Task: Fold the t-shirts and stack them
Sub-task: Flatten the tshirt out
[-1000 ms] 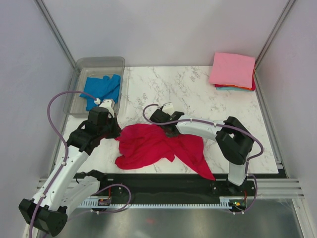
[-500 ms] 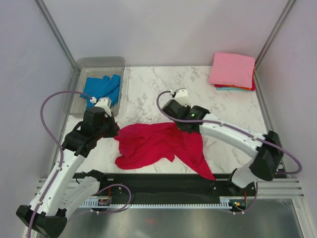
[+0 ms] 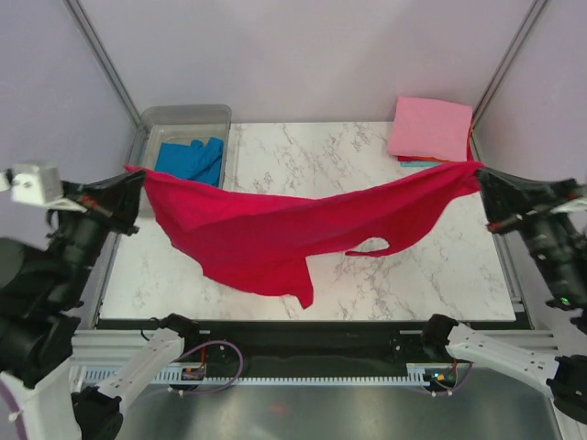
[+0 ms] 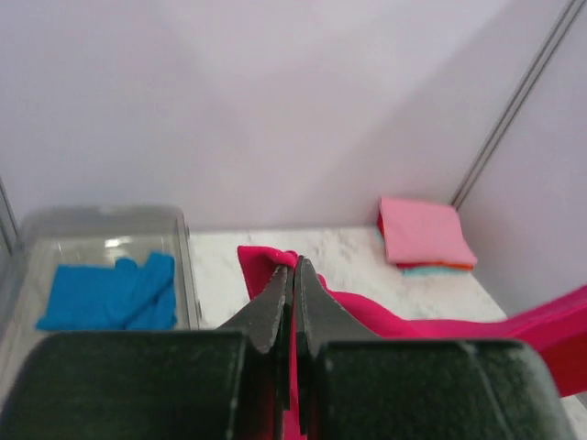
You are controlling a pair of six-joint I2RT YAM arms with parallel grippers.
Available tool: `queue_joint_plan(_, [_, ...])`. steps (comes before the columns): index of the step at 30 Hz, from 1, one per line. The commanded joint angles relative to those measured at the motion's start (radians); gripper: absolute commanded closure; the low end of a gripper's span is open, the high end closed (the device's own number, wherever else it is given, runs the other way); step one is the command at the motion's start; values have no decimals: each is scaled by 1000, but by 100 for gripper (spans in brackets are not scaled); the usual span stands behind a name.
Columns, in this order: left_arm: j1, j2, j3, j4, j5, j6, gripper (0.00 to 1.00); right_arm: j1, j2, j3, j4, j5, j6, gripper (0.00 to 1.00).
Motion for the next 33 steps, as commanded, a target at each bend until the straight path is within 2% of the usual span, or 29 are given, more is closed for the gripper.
queue_joint_plan(1, [6, -35, 94, 103, -14, 170, 98, -1, -96, -2, 83, -119, -164, 100])
queue_joint_plan(8, [4, -112, 138, 363, 41, 273, 98, -40, -243, -10, 183, -205, -241, 100])
queue_joint_plan(13, [4, -22, 190, 440, 141, 270, 98, -106, -224, 19, 224, -207, -272, 100])
queue_joint_plan(16, [4, 78, 261, 421, 172, 235, 98, -116, -115, 57, 204, -49, -293, 100])
queue_joint_plan(17, [6, 145, 275, 411, 169, 230, 98, -111, -83, 57, 198, 90, -302, 100])
queue_joint_plan(19, [4, 225, 293, 387, 153, 235, 98, -81, 18, 16, 209, 273, -365, 100])
queue_joint_plan(20, [4, 261, 293, 376, 146, 241, 98, -32, 46, -24, 271, 357, -400, 100])
queue_joint_plan(21, [4, 360, 310, 358, 143, 246, 98, -2, 69, -74, 336, 511, -460, 100])
queue_joint_plan(22, [6, 412, 327, 295, 137, 247, 98, 19, 117, -175, 405, 554, -564, 100])
queue_joint_plan(23, [6, 475, 339, 272, 123, 247, 98, 19, 143, -212, 507, 574, -601, 100])
queue_joint_plan(24, [10, 576, 351, 249, 121, 249, 98, 7, 172, -239, 526, 577, -609, 100])
queue_joint_plan(27, [56, 763, 306, 221, 153, 233, 98, -244, 304, -314, 484, 405, -463, 100])
queue_joint_plan(28, [76, 810, 296, 223, 176, 194, 98, -331, 395, -326, 439, 220, -319, 100])
queue_joint_plan(29, [96, 862, 287, 232, 217, 180, 98, -504, 451, -331, 416, 130, -271, 100])
queue_joint_plan(30, [133, 937, 323, 223, 236, 163, 95, -569, 517, -325, 402, 69, -223, 100])
queue_joint_plan(31, [151, 1083, 359, 174, 292, 125, 87, -658, 648, -302, 407, -14, -176, 100])
queue_joint_plan(32, [170, 1182, 412, 134, 319, 108, 75, -688, 719, -276, 402, -36, -160, 100])
queue_joint_plan(33, [205, 1271, 560, 93, 360, 89, 55, -702, 787, -238, 392, -39, -151, 93])
